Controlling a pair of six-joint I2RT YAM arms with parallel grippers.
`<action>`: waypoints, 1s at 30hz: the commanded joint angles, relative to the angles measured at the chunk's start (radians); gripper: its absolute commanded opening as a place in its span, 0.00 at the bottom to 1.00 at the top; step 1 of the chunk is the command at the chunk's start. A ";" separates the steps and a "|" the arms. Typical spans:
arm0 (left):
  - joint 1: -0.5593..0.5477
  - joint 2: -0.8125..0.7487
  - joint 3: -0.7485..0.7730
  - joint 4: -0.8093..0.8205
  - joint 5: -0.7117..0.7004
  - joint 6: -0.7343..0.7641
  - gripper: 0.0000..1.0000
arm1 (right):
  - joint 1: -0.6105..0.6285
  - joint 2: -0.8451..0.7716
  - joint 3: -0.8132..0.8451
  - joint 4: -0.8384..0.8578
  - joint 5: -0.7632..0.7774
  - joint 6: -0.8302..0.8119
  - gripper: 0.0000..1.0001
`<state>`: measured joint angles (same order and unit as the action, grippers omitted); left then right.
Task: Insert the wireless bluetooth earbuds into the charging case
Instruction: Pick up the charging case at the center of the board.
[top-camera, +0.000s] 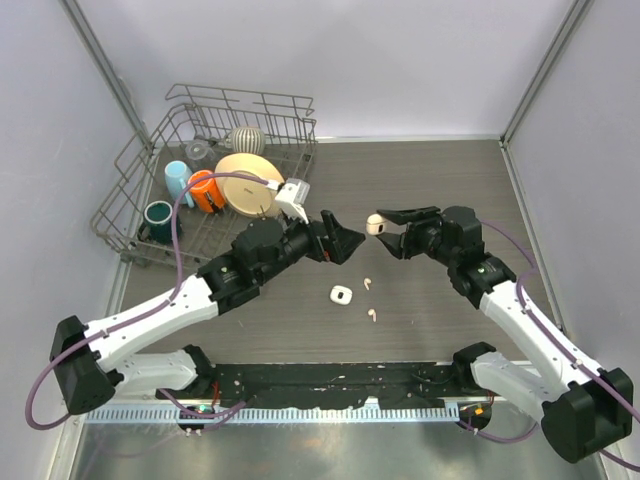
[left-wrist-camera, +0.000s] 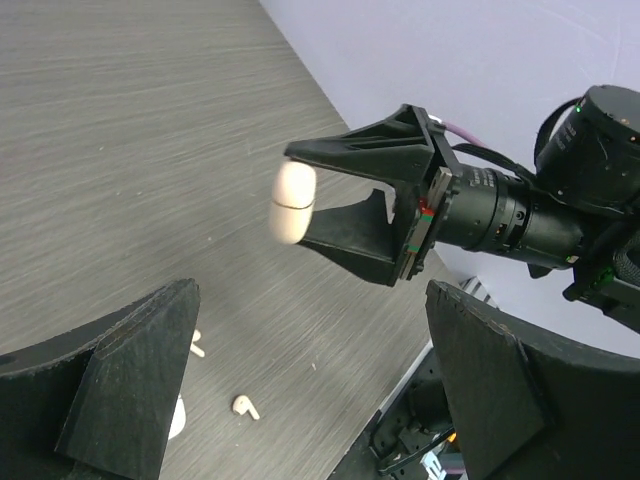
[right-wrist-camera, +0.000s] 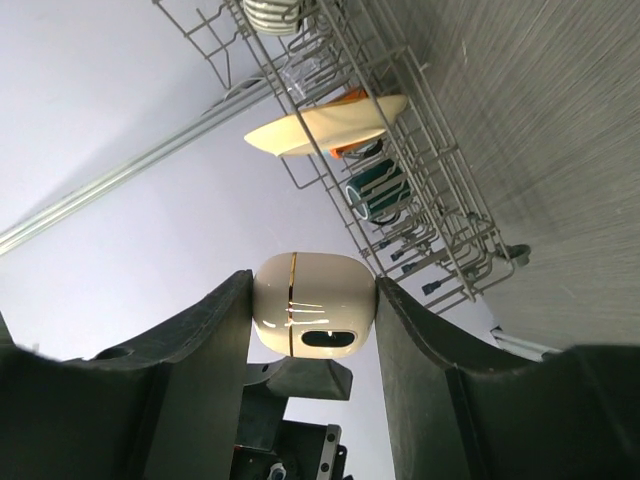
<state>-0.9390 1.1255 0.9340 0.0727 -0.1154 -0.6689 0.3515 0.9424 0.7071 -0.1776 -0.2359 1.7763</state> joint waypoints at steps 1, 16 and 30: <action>-0.020 0.034 0.002 0.144 0.014 0.060 1.00 | 0.047 0.001 0.052 0.098 0.072 0.074 0.01; -0.032 0.140 0.011 0.236 0.051 0.071 0.85 | 0.161 0.013 0.084 0.128 0.106 0.155 0.01; -0.032 0.168 0.026 0.263 0.020 0.084 0.75 | 0.178 -0.001 0.086 0.125 0.104 0.153 0.01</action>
<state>-0.9672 1.2900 0.9253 0.2626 -0.0776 -0.6140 0.5198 0.9604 0.7479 -0.0975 -0.1493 1.9179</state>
